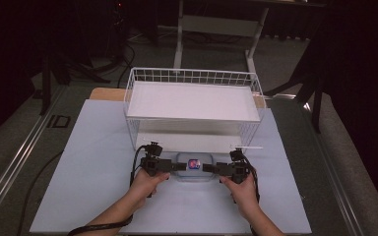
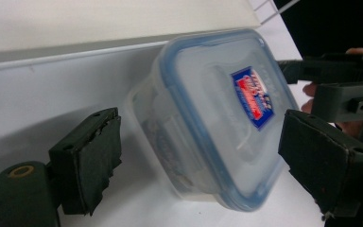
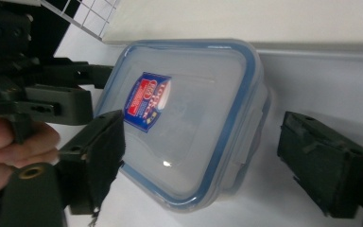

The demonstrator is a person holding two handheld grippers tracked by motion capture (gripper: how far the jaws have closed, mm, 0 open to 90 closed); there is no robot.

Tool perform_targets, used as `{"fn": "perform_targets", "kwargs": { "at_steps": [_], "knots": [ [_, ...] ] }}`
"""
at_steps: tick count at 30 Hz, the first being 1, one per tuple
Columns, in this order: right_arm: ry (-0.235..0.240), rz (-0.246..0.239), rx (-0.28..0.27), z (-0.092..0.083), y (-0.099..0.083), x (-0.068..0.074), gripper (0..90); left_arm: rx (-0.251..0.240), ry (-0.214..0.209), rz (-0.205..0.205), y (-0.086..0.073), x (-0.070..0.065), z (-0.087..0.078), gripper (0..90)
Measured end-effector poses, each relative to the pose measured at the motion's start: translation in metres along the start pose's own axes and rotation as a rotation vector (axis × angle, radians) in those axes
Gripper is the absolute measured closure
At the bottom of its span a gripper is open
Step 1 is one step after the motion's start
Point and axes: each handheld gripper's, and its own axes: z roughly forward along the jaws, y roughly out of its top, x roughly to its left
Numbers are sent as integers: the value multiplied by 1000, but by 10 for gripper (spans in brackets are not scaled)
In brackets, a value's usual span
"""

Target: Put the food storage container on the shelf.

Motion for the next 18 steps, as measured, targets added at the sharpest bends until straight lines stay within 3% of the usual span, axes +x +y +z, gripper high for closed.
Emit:
{"fn": "perform_targets", "kwargs": {
  "at_steps": [6, 8, 10, 14, 18],
  "knots": [
    [32, 81, 31, 8, 1, -8, 215, 27, -19, -66, -1, 6, 6, 173],
    [35, 87, 42, 10, 1, -9, 224, 37, -42, -76, -2, 7, 7, 221],
    [41, 92, 49, 11, 2, -8, 246, 30, -74, -83, -3, 7, 6, 330],
    [36, 106, 50, 11, 2, -8, 310, 58, -73, -105, -1, 6, 4, 360],
    [63, 155, 52, 5, 3, -14, 406, 88, -63, -108, 0, 3, 2, 386]
  ]
}}
